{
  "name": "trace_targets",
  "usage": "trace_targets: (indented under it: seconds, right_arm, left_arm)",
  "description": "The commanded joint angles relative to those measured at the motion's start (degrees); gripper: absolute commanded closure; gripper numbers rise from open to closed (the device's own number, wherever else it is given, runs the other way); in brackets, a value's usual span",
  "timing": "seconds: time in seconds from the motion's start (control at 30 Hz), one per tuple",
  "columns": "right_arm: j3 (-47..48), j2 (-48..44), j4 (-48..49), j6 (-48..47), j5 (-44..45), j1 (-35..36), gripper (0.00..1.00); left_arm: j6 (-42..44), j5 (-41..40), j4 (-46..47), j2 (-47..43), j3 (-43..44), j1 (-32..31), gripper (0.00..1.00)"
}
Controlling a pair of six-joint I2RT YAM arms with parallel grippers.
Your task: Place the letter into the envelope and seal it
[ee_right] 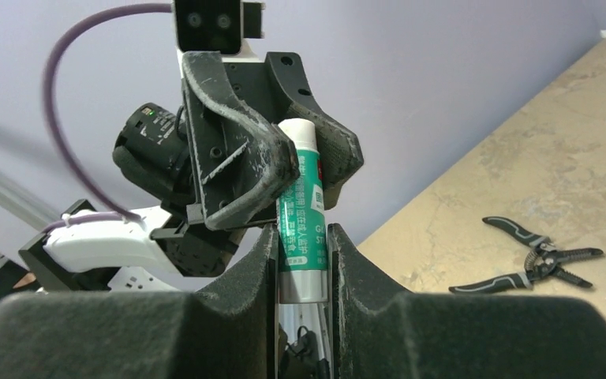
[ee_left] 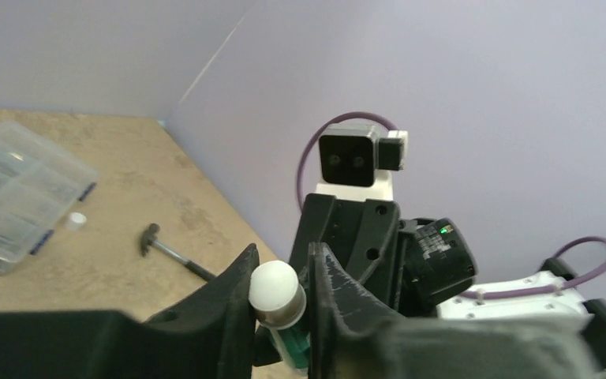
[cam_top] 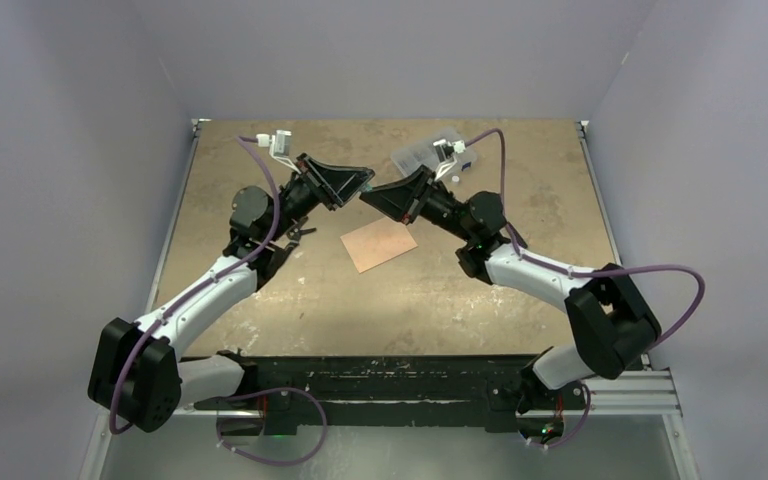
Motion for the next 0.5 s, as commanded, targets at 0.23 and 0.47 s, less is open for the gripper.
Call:
trace_targets:
  seconds: [0.23, 0.47]
  right_arm:
    - [-3.1, -3.4, 4.1, -2.8, -1.0, 0.3, 0.48]
    - [-5.6, -7.4, 1.7, -6.6, -4.0, 0.0, 0.44]
  left_arm:
    - [-0.6, 3.1, 1.6, -0.1, 2.1, 0.4, 1.0]
    - [1.4, 6.2, -2.1, 0.6, 6.0, 0.8, 1.0]
